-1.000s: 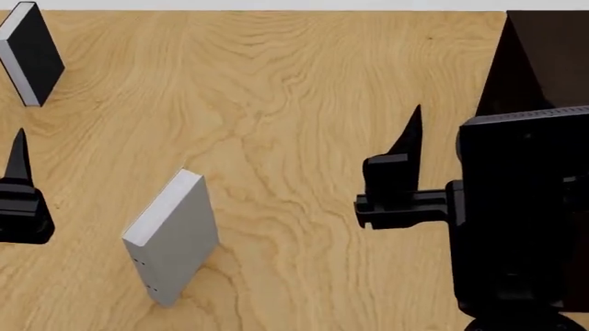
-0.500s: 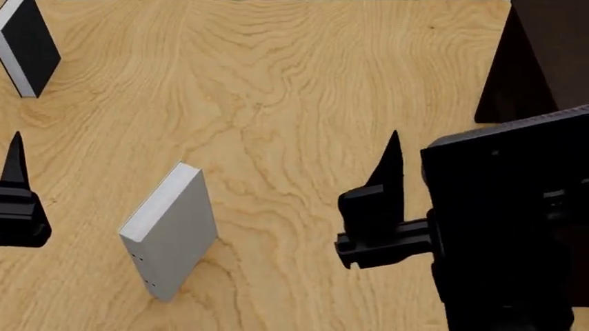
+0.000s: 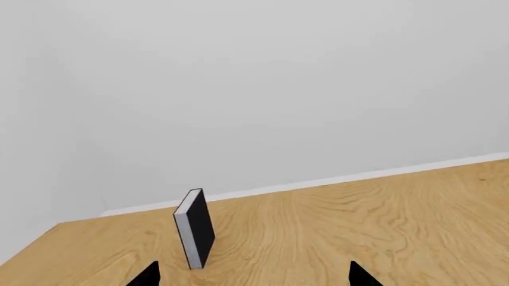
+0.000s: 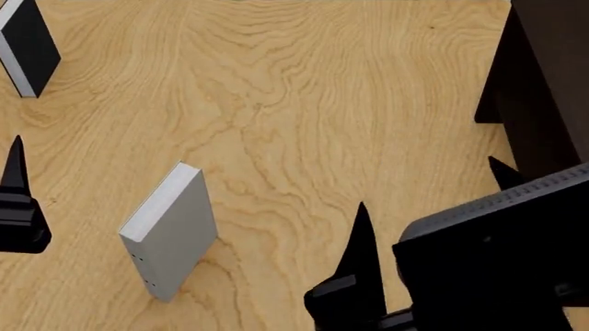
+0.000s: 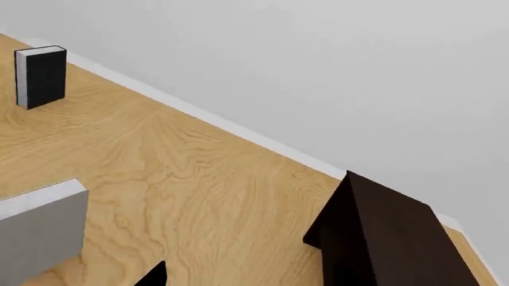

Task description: Pick up the book on the right and place it on the cabinet shelf.

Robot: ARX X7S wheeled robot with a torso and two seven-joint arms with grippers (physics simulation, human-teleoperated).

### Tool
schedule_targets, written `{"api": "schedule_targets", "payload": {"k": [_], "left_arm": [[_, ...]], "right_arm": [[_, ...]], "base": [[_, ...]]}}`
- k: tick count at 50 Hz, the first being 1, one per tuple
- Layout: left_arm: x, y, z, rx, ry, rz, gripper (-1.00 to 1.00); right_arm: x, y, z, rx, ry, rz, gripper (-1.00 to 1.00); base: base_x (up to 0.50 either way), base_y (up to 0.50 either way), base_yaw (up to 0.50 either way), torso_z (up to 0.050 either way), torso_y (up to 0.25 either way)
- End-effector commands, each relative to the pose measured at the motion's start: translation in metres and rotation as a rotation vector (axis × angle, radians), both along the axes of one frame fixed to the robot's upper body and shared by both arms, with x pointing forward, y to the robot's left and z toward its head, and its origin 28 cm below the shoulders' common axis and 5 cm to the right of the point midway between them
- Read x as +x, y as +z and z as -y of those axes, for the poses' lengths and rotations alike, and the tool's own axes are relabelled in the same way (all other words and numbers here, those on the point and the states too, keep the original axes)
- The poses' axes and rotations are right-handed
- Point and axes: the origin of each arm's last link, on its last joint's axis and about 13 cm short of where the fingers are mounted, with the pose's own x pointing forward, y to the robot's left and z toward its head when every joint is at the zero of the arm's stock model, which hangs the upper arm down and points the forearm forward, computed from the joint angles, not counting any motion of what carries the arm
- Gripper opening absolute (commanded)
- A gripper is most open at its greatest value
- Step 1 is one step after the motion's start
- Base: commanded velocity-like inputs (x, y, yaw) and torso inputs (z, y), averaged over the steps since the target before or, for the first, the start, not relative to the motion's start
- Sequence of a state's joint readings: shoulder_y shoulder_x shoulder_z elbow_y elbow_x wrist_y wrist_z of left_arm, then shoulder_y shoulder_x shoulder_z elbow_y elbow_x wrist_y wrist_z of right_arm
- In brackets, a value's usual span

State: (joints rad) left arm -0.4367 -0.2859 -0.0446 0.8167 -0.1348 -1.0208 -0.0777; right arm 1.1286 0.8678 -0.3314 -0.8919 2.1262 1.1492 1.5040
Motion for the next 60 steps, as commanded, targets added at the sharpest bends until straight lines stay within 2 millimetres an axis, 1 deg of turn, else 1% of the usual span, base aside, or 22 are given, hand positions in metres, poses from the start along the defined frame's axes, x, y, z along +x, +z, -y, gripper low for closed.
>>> {"api": "schedule_targets", "payload": {"k": [1,10,12,22,29,37,44,54,60], "left_arm": [[-0.002,-0.001,-0.001,0.0,0.001,0.003,1.0],[-0.003,-0.001,-0.002,-0.001,0.003,0.004,1.0],[-0.003,-0.002,-0.002,-0.001,0.004,0.004,1.0],[-0.004,-0.002,-0.002,-0.003,0.008,0.003,1.0],[-0.002,-0.004,0.0,-0.001,0.003,-0.005,1.0],[-0.002,-0.003,0.002,0.0,-0.004,-0.006,1.0],[-0.001,-0.002,0.003,0.003,-0.006,-0.007,1.0],[-0.001,-0.006,0.003,0.005,-0.005,-0.014,1.0],[-0.002,-0.007,0.003,0.005,-0.002,-0.016,1.0]], "right_arm": [[-0.023,0.005,-0.001,-0.015,0.045,-0.096,1.0],[-0.037,-0.002,-0.005,-0.027,0.117,-0.171,1.0],[-0.038,-0.004,-0.004,-0.071,0.116,-0.17,1.0],[-0.043,-0.016,-0.003,-0.067,0.206,-0.259,1.0],[-0.046,-0.026,0.002,-0.077,0.22,-0.305,1.0],[-0.048,-0.031,0.004,-0.102,0.232,-0.341,1.0],[-0.049,-0.039,0.007,-0.127,0.21,-0.373,1.0],[-0.05,-0.051,0.008,-0.141,0.19,-0.412,1.0],[-0.051,-0.058,0.004,-0.15,0.215,-0.446,1.0]], "base": [[0.0,0.0,0.0,0.0,0.0],[0.0,0.0,0.0,0.0,0.0],[0.0,0.0,0.0,0.0,0.0],[0.0,0.0,0.0,0.0,0.0],[0.0,0.0,0.0,0.0,0.0],[0.0,0.0,0.0,0.0,0.0],[0.0,0.0,0.0,0.0,0.0],[0.0,0.0,0.0,0.0,0.0],[0.0,0.0,0.0,0.0,0.0]]}}
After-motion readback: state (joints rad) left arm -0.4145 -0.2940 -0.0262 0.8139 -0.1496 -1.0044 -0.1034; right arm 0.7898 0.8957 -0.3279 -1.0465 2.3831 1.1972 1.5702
